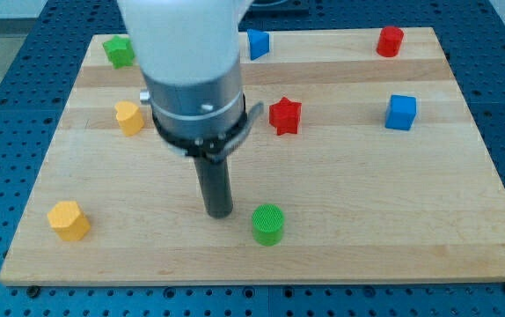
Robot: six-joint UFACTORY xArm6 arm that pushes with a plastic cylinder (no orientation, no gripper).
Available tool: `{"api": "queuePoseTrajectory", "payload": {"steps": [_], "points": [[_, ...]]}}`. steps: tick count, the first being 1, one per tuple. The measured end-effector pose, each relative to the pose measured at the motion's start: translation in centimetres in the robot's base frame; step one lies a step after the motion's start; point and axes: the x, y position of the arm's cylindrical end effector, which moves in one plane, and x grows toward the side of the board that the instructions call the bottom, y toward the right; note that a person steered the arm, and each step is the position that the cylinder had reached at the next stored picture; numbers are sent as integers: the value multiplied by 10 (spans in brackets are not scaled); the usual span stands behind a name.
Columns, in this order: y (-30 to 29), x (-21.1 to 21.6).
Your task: Move the green circle to the bottom left of the red star
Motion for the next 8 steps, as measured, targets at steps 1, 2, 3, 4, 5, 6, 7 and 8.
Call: {"api": "queuePoseTrajectory", "payload": {"steps": [1,2,3,4,5,6,7,8], "points": [[-5,31],[2,86],[39,76],[53,11],[53,-51],[52,-27],[55,17],[87,24]]}}
